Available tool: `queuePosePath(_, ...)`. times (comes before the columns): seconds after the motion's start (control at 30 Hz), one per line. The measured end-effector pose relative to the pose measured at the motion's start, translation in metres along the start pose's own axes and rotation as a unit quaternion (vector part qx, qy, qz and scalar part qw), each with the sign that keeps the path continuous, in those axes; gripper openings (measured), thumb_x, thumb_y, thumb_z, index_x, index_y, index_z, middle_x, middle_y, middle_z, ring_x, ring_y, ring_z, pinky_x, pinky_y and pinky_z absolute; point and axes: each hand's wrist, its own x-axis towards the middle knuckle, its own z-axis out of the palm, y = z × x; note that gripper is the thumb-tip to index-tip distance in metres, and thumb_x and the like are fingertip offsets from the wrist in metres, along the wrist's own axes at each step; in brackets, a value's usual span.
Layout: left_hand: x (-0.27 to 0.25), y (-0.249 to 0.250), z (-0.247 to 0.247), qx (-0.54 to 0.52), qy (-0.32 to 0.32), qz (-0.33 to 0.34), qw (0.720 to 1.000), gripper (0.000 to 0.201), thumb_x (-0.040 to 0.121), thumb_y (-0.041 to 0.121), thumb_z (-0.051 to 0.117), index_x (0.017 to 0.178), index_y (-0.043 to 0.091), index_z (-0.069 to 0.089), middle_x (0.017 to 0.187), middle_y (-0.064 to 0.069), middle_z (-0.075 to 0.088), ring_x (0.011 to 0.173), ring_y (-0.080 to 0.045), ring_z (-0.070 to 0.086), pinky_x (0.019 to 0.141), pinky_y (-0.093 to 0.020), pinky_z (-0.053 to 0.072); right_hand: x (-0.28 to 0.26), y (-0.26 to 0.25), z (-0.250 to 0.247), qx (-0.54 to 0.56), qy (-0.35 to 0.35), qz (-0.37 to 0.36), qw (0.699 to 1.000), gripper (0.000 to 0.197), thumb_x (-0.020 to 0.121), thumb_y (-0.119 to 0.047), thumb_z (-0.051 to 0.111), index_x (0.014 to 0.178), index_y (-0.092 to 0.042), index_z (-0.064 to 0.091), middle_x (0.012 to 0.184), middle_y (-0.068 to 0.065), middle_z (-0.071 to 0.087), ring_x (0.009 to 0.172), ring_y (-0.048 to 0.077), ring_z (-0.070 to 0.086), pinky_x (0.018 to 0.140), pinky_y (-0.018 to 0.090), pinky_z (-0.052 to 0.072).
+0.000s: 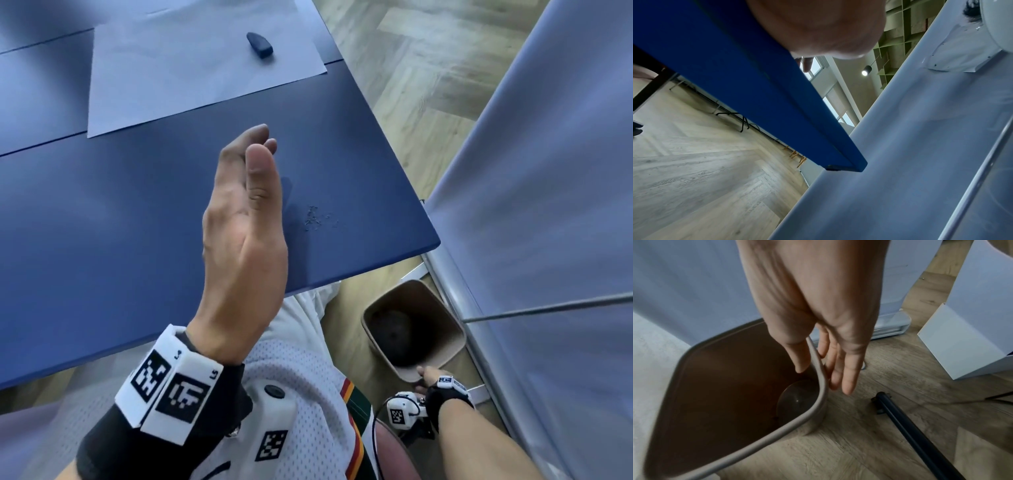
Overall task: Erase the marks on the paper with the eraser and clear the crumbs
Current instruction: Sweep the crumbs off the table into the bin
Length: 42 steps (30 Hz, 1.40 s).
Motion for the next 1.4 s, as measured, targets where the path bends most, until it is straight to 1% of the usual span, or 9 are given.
queuePosePath(0.1, -0.002, -0.005, -0.001, -0.011, -0.009, 0.003, 1.000, 0.063, 0.090, 0.060, 0.020, 0.136, 0.027, 0.048, 0.132, 0.014, 0.058, 0.124, 0.010, 0.046, 0.101, -0.008, 0.032, -0.089, -0.029, 0.006, 0.088, -0.028, 0.010, 0.996, 0.017, 0.086, -0.008, 0.064, 0.086, 0.008, 0.058, 0.076, 0.018, 0.063, 0.059, 0.029, 0.060, 0.053, 0.042, 0.058)
queuePosePath(0.27, -0.004, -0.005, -0.001, 0.046, -0.018, 0.024, 0.998, 0.064, 0.092, 0.057, 0.021, 0.140, 0.022, 0.046, 0.134, 0.014, 0.055, 0.120, 0.017, 0.042, 0.090, 0.006, 0.024, -0.145, -0.073, 0.013, 0.193, 0.006, -0.024, 0.981, 0.019, 0.085, 0.006, 0.054, 0.103, 0.006, 0.052, 0.102, 0.018, 0.048, 0.087, 0.033, 0.052, 0.090, 0.049, 0.051)
queuePosePath(0.43, -0.003, -0.007, -0.003, 0.042, -0.036, 0.016, 0.998, 0.070, 0.090, 0.062, 0.021, 0.143, 0.022, 0.043, 0.140, 0.013, 0.051, 0.125, 0.013, 0.039, 0.095, 0.002, 0.026, -0.184, -0.108, 0.000, 0.231, 0.032, -0.074, 0.970, 0.022, 0.076, 0.004, 0.055, 0.098, 0.006, 0.057, 0.092, 0.014, 0.052, 0.079, 0.024, 0.051, 0.064, 0.045, 0.053)
queuePosePath(0.57, -0.002, -0.010, -0.005, 0.034, -0.058, 0.016, 0.998, 0.072, 0.090, 0.064, 0.020, 0.144, 0.020, 0.043, 0.145, 0.010, 0.046, 0.138, 0.001, 0.034, 0.109, -0.013, 0.025, -0.245, -0.122, -0.022, 0.275, 0.053, -0.151, 0.948, 0.008, 0.084, -0.002, 0.059, 0.092, -0.003, 0.057, 0.097, 0.014, 0.055, 0.086, 0.024, 0.055, 0.081, 0.052, 0.052)
queuePosePath(0.77, -0.004, -0.009, -0.046, 0.083, -0.122, 0.012, 0.989, 0.060, 0.097, 0.059, 0.030, 0.148, 0.026, 0.035, 0.153, 0.015, 0.035, 0.141, 0.008, 0.021, 0.111, -0.007, 0.019, -0.347, -0.116, -0.042, 0.351, -0.007, -0.309, 0.884, 0.016, 0.089, -0.012, 0.064, 0.076, -0.013, 0.055, 0.083, 0.014, 0.061, 0.075, 0.024, 0.063, 0.064, 0.042, 0.059)
queuePosePath(0.93, -0.011, -0.019, -0.063, 0.436, -0.144, 0.016, 0.888, 0.111, 0.075, 0.085, 0.001, 0.156, 0.010, 0.005, 0.164, -0.006, -0.002, 0.149, -0.013, -0.015, 0.121, -0.036, -0.005, -0.406, -0.087, -0.041, 0.350, -0.003, -0.374, 0.859, 0.023, 0.089, -0.015, 0.065, 0.069, -0.012, 0.055, 0.080, 0.012, 0.061, 0.075, 0.020, 0.061, 0.057, 0.035, 0.059)
queuePosePath(1.03, -0.011, -0.011, -0.036, 0.509, -0.184, -0.033, 0.840, 0.119, 0.067, 0.086, -0.017, 0.154, 0.006, -0.012, 0.161, -0.016, -0.018, 0.147, -0.024, -0.024, 0.118, -0.048, -0.015, -0.424, -0.076, -0.036, 0.362, -0.012, -0.376, 0.853, 0.025, 0.089, -0.011, 0.064, 0.068, -0.008, 0.051, 0.079, 0.014, 0.060, 0.075, 0.023, 0.060, 0.053, 0.036, 0.058)
queuePosePath(1.3, -0.026, 0.015, 0.052, 0.364, -0.401, 0.243, 0.805, 0.106, 0.077, 0.075, -0.005, 0.155, 0.007, 0.017, 0.164, -0.012, 0.004, 0.151, -0.021, -0.006, 0.121, -0.039, -0.006, -0.436, -0.066, -0.035, 0.378, -0.021, -0.342, 0.860, 0.026, 0.089, -0.009, 0.063, 0.070, -0.004, 0.047, 0.078, 0.021, 0.061, 0.084, 0.036, 0.063, 0.052, 0.036, 0.058)
queuePosePath(1.4, -0.018, 0.011, 0.034, 0.307, -0.309, 0.272, 0.858, 0.090, 0.089, 0.071, 0.010, 0.152, 0.010, 0.033, 0.161, -0.009, 0.020, 0.150, -0.020, 0.011, 0.122, -0.040, 0.011, -0.436, -0.068, -0.037, 0.367, -0.019, -0.350, 0.862, 0.026, 0.088, -0.009, 0.065, 0.069, -0.005, 0.048, 0.083, 0.019, 0.064, 0.085, 0.036, 0.065, 0.053, 0.037, 0.058)
